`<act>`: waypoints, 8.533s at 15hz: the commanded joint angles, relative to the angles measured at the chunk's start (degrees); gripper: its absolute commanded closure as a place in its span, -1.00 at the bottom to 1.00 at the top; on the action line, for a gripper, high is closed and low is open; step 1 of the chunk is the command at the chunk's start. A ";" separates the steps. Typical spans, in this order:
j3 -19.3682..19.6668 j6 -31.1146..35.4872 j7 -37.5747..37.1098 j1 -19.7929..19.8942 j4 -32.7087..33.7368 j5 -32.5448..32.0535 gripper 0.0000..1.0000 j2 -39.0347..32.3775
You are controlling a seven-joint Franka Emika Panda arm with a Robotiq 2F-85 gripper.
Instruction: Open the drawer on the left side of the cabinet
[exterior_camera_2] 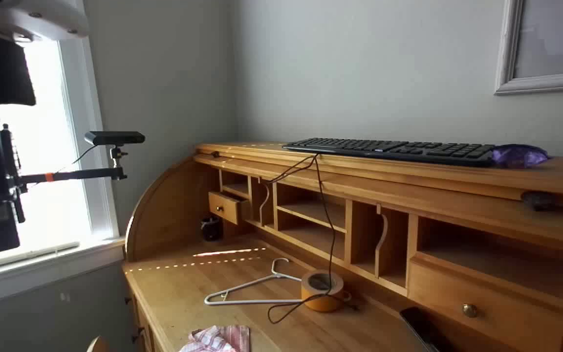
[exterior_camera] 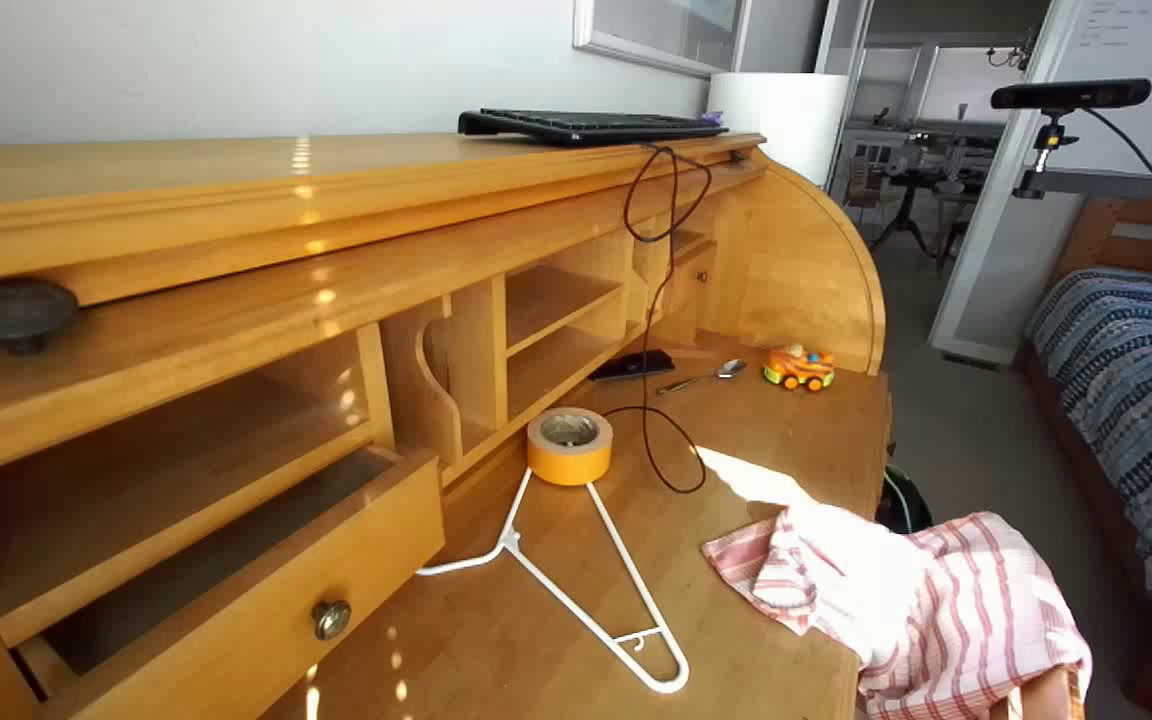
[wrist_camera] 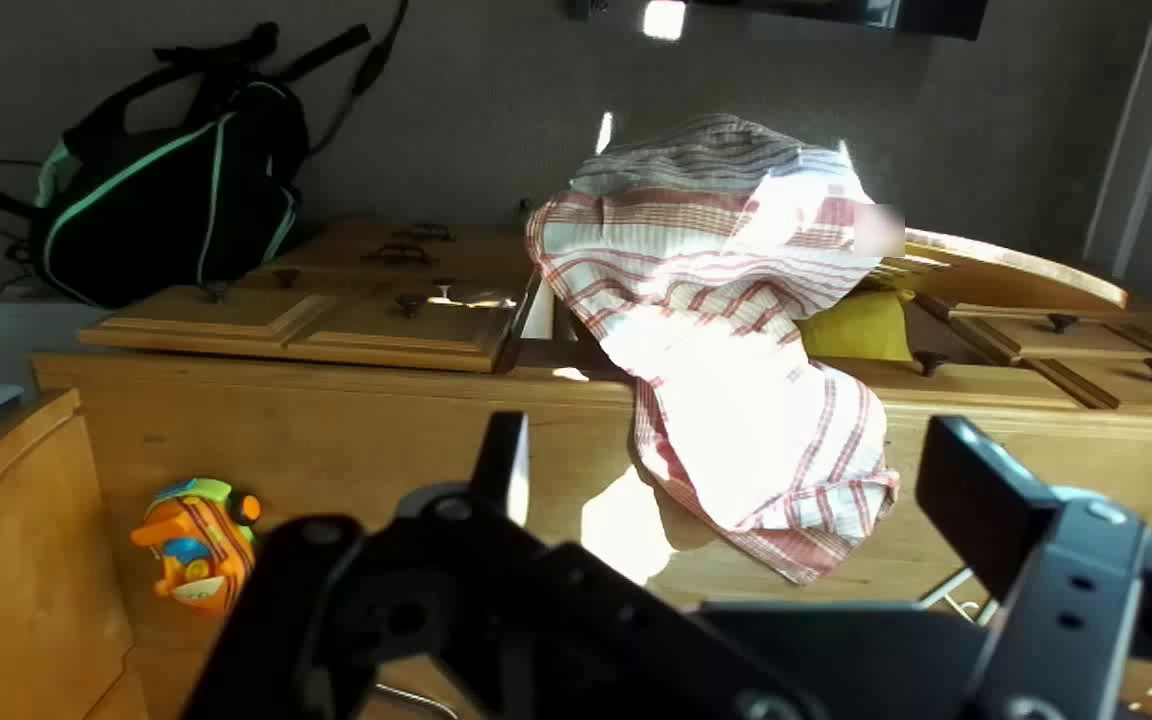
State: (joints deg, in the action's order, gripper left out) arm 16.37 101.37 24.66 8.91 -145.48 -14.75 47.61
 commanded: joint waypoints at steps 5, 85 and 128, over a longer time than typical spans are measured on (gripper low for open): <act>0.40 -0.24 -0.36 -0.62 0.14 -0.31 -1.00 0.09; -16.21 52.92 -49.45 -39.00 51.68 9.56 0.87 -82.24; -23.78 40.55 -41.82 -33.68 49.85 9.90 -0.15 -78.25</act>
State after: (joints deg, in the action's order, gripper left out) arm -5.07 143.39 -19.29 -26.46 -94.60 -6.67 -31.90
